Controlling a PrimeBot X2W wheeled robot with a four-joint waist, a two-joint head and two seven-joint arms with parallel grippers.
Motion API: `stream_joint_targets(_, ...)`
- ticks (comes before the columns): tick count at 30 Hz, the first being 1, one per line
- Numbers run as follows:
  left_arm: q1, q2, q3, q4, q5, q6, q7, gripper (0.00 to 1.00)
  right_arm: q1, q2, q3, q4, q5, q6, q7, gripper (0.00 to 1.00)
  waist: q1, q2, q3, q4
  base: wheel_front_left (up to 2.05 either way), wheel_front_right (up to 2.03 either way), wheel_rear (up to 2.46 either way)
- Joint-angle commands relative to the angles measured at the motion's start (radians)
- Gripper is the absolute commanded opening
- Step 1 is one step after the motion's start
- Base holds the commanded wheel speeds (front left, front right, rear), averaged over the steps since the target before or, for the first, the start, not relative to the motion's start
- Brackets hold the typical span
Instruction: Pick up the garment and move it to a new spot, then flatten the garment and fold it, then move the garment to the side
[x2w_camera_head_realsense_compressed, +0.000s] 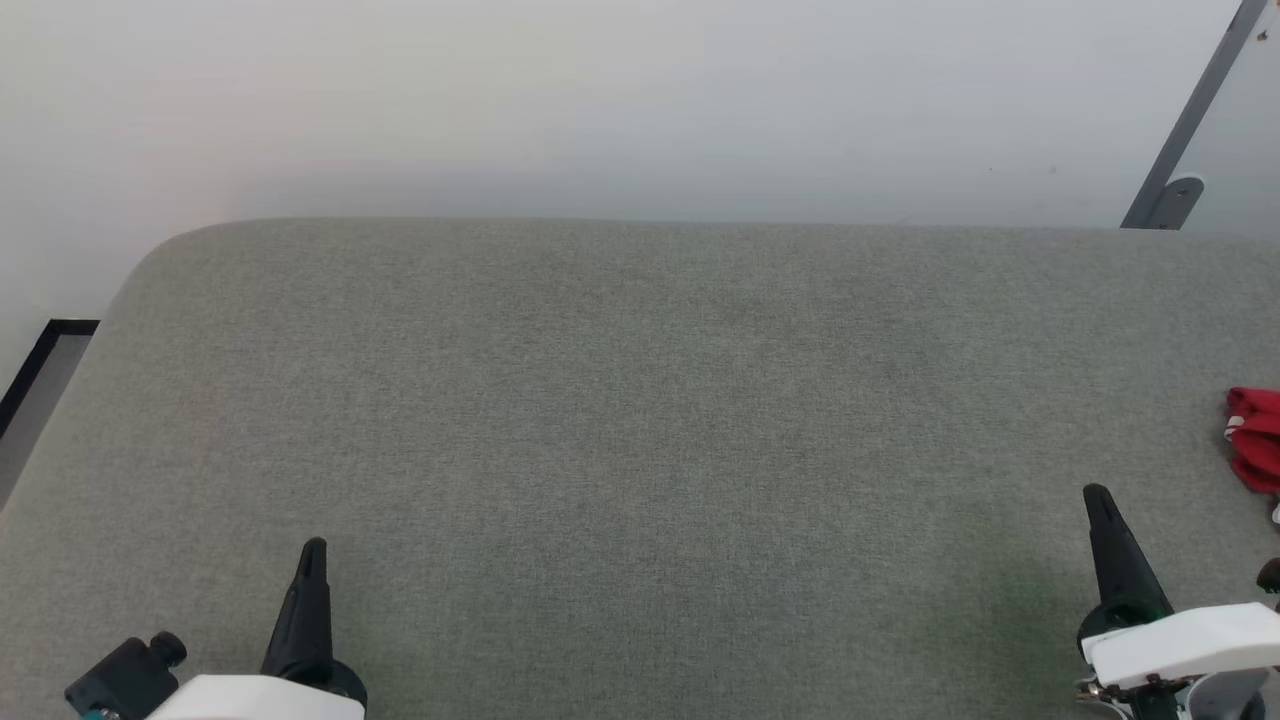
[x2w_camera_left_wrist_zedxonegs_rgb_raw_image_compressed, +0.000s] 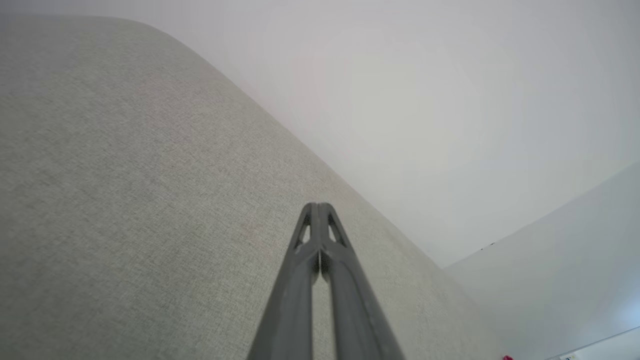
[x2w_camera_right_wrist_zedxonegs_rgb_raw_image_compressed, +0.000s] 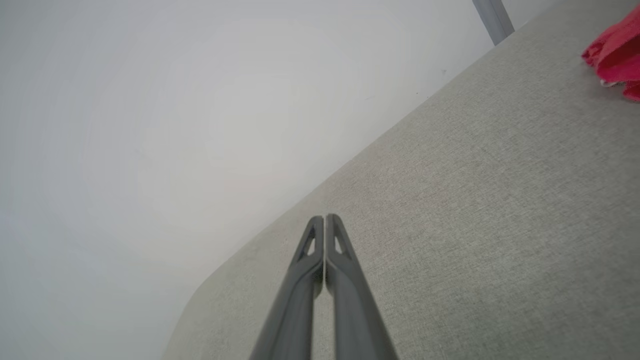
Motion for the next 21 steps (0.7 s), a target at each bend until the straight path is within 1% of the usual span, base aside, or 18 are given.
stream_joint_targets(1,-0.031,0.004,0.006,-0.006,-0.045,0.000,0.009,0.00,-0.028,0.002,-0.008,-0.007,0.036,0.000,0.009,0.00,0.0000,-0.0001,0.000,-0.001,0.00,0.00,0.00)
stream_joint_targets(21,-0.080,-0.002,0.021,0.020,-0.278,0.000,0.069,0.00,-0.062,0.032,-0.018,0.017,0.232,0.000,0.054,0.00,0.0000,-0.0001,0.002,-0.015,0.00,0.00,0.00)
